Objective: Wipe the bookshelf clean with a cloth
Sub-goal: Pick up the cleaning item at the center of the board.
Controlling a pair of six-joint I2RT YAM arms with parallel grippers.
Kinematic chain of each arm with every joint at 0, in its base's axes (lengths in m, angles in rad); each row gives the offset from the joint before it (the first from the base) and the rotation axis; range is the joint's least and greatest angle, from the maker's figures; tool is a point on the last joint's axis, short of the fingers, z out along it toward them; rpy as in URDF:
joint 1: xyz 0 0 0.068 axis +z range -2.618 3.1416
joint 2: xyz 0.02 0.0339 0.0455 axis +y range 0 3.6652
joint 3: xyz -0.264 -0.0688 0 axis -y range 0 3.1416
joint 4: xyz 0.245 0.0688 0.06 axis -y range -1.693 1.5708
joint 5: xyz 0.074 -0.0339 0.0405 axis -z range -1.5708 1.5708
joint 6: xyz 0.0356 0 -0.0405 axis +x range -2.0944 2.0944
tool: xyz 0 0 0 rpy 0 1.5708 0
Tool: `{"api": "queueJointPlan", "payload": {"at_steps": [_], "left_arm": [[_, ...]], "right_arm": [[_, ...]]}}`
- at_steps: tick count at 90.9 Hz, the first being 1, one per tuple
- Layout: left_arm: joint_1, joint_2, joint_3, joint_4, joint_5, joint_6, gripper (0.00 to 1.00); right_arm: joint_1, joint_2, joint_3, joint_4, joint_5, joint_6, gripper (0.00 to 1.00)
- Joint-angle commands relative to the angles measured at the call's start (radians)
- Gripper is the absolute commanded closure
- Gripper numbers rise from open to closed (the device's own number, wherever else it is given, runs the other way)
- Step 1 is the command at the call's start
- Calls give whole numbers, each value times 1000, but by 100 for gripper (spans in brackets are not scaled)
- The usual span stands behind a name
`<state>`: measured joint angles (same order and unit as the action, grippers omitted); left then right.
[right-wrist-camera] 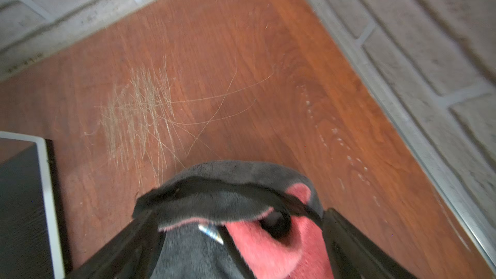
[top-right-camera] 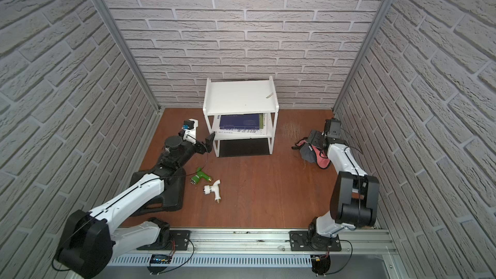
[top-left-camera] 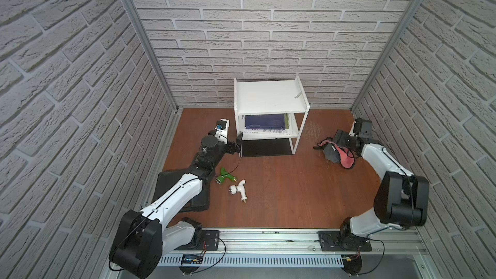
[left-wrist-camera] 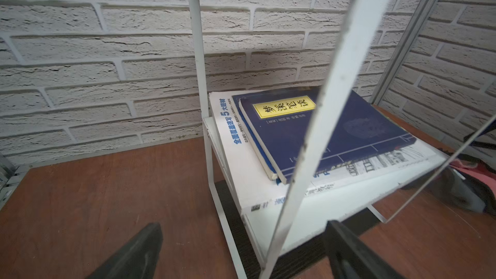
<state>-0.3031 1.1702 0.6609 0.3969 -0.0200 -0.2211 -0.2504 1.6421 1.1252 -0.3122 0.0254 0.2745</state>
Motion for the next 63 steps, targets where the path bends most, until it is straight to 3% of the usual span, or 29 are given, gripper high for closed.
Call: {"api": "queueJointPlan", "payload": {"at_steps": [1, 11, 22, 28, 40, 46, 58, 63], "left_arm": [[-4, 29, 60, 29, -44, 5, 2], [-1, 55, 90, 10, -45, 2, 2], [5, 73, 106, -5, -51, 6, 2], [13, 75, 113, -22, -44, 6, 2], [24, 59, 103, -28, -56, -13, 2], [40, 57, 103, -26, -46, -36, 2], [53, 63, 132, -50, 26, -36, 2], [53, 61, 138, -54, 34, -35, 7]], "right_arm": [[14, 109, 72, -182, -97, -75, 1], [50, 147, 62, -211, -122, -72, 1], [68, 108, -29, -118, -145, -17, 4], [68, 69, -88, -47, -153, 4, 17], [67, -46, -152, 70, -151, -1, 74], [66, -128, -185, 124, -136, -11, 94], [69, -299, -235, 185, -228, 14, 97], [85, -378, -237, 183, -270, 21, 97]]}}
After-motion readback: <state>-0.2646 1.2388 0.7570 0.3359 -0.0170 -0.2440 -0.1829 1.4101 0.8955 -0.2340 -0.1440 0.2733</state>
